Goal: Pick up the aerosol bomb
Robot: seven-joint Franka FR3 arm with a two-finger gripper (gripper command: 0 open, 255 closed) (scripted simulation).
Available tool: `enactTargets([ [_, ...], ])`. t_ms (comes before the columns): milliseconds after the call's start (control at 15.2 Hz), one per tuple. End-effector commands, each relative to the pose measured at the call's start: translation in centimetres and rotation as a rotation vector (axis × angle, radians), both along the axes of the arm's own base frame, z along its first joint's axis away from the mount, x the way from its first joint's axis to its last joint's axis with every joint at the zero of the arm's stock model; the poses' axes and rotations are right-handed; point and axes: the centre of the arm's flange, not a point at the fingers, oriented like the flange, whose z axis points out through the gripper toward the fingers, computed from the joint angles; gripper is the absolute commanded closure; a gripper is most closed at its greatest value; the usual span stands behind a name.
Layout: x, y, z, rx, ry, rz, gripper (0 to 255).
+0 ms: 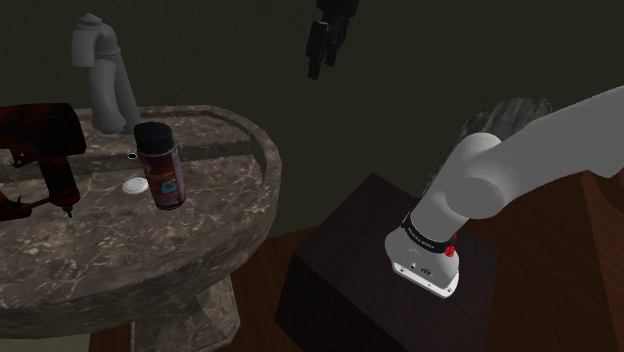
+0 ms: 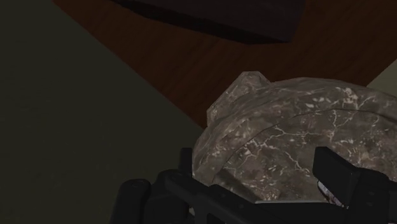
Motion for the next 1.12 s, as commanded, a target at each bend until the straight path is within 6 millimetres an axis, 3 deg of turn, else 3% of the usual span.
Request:
enactTargets([
  [0, 1.2, 2.2, -0.9, 0.005, -0.002, 0.020, 0],
  [1056, 10.0, 19.6, -7.2, 0.039, -0.009, 0.174, 0],
])
